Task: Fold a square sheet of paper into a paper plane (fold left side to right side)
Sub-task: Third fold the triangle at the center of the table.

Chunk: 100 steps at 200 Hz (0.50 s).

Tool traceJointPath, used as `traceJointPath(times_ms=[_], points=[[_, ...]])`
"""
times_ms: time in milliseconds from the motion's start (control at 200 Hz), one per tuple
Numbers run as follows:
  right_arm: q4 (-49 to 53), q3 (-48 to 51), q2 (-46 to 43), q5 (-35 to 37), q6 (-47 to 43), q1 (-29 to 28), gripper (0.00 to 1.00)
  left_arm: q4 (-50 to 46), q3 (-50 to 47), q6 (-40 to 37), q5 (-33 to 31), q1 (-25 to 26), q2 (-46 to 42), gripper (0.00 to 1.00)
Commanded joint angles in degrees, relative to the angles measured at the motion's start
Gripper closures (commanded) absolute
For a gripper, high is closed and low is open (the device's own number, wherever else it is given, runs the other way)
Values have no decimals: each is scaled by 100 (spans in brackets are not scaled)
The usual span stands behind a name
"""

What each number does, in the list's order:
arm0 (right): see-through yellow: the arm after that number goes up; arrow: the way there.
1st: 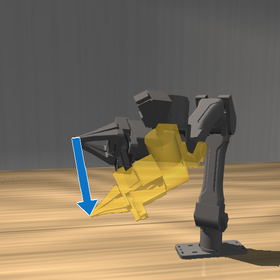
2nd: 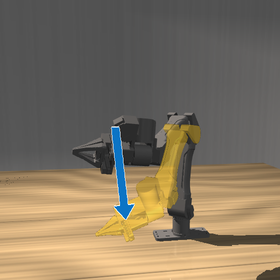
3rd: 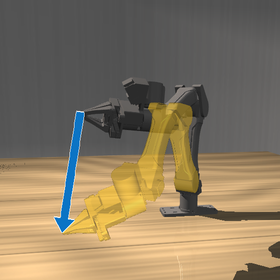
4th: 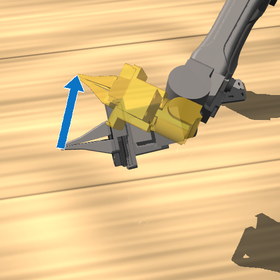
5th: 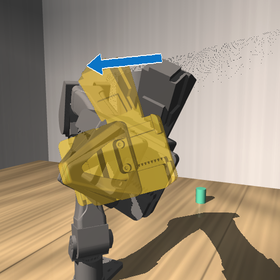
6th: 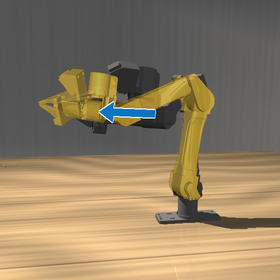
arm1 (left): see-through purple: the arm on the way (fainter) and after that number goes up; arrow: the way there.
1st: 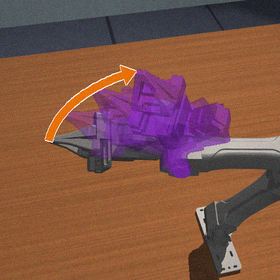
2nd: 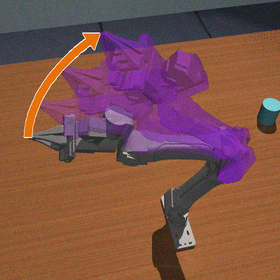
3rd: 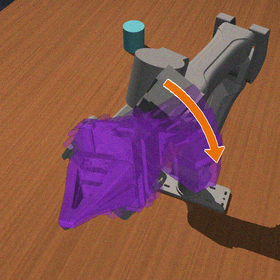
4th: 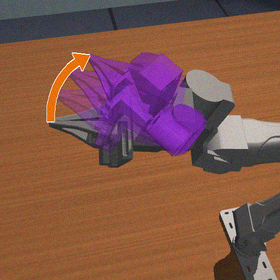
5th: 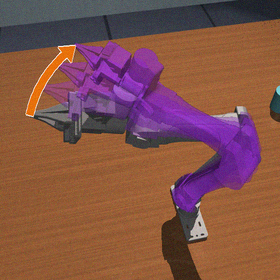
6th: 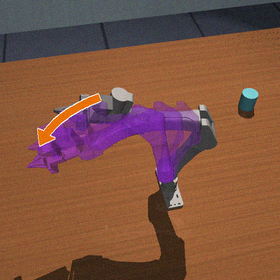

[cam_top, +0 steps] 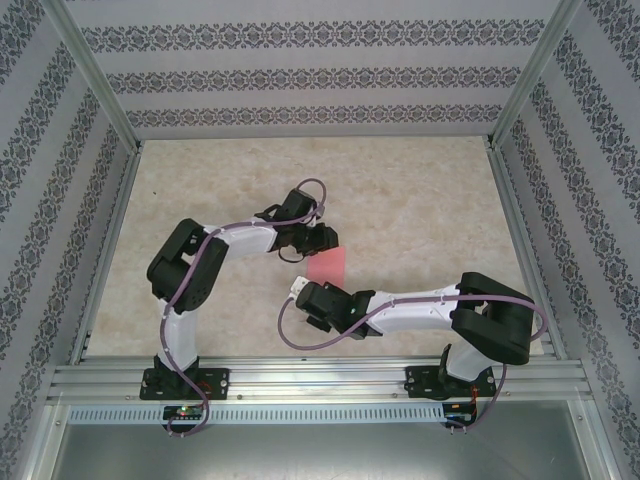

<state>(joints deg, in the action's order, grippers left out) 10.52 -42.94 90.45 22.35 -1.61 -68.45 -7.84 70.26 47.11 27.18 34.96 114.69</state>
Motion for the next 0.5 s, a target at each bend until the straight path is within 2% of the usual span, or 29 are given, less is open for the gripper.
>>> traceJointPath(times_ms=[0,240,495], points=[[-150,57,-107,-82,86,68,100,-205,205,-200,84,75,258,73],[-130,66,-199,-432,232,234,100,-275,168,-305,16,134,557,74],[-147,235,-556,-1545,808,872,100,-355,100,-361,-94,143,690,76]])
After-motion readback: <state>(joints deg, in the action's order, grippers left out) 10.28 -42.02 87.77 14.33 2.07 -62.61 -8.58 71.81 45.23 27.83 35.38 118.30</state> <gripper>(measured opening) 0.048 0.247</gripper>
